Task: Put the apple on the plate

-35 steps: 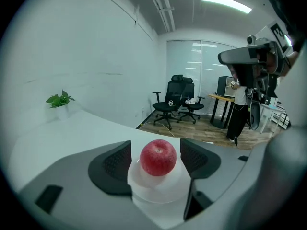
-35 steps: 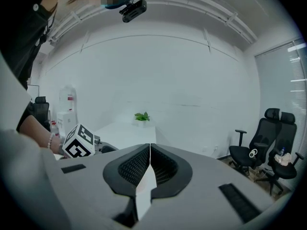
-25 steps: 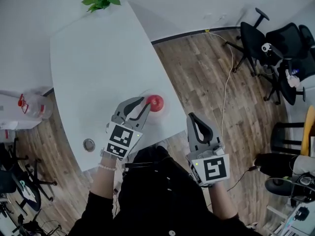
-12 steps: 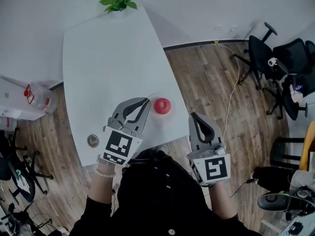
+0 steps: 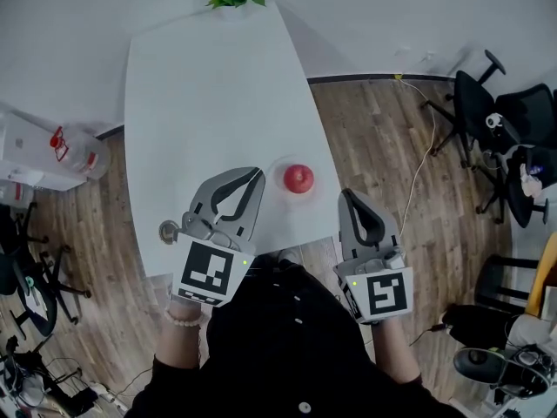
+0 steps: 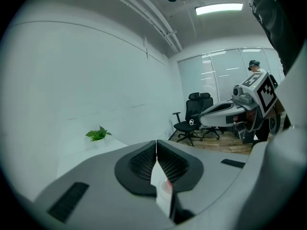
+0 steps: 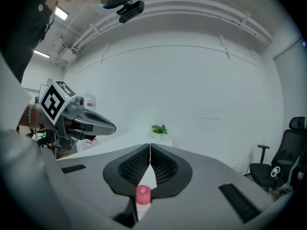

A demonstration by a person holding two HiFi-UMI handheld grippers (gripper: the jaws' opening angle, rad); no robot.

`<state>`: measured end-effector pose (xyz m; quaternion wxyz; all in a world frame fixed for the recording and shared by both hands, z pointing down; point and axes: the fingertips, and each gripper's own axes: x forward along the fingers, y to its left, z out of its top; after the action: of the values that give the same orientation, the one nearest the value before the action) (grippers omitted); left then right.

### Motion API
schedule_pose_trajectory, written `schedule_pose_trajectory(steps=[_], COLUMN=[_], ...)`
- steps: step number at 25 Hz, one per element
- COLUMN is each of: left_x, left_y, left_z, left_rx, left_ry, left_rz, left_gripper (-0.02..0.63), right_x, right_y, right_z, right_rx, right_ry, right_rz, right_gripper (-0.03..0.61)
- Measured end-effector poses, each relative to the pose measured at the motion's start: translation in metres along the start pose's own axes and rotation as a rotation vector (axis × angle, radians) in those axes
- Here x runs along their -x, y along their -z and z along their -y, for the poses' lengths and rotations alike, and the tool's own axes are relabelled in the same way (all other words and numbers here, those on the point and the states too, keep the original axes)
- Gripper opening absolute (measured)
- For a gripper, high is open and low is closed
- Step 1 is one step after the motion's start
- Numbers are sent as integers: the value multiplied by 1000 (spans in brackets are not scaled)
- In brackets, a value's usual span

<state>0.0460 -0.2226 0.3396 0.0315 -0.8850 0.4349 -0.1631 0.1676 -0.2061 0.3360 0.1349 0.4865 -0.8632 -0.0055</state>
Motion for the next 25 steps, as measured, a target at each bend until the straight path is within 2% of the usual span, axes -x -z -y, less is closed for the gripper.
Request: schedule_pose_trajectory(steps=[6, 10, 14, 18, 21, 25], left_x=[13, 16, 19, 13, 13, 9], left_y=[3, 4, 5, 6, 5, 5], left_z=[-2, -3, -3, 1, 2, 5], left_rx=[56, 1, 73, 46, 62, 5], left_ry=[-45, -35, -60, -41, -39, -8], left_rz=[-25, -10, -33, -21, -26, -3], left_gripper=[18, 18, 18, 18, 18, 18], right_x=[-4, -5, -6, -6, -5, -5], right_y=[-5, -6, -5, -3, -3, -1], right_z=[-5, -2, -3, -1, -1, -1], right_rx=[12, 4, 6, 11, 13, 16], right_ry=[-20, -3, -1, -2, -4, -3], right_rz=[12, 16, 15, 15, 12, 8], right_gripper=[41, 41, 41, 41, 41, 41])
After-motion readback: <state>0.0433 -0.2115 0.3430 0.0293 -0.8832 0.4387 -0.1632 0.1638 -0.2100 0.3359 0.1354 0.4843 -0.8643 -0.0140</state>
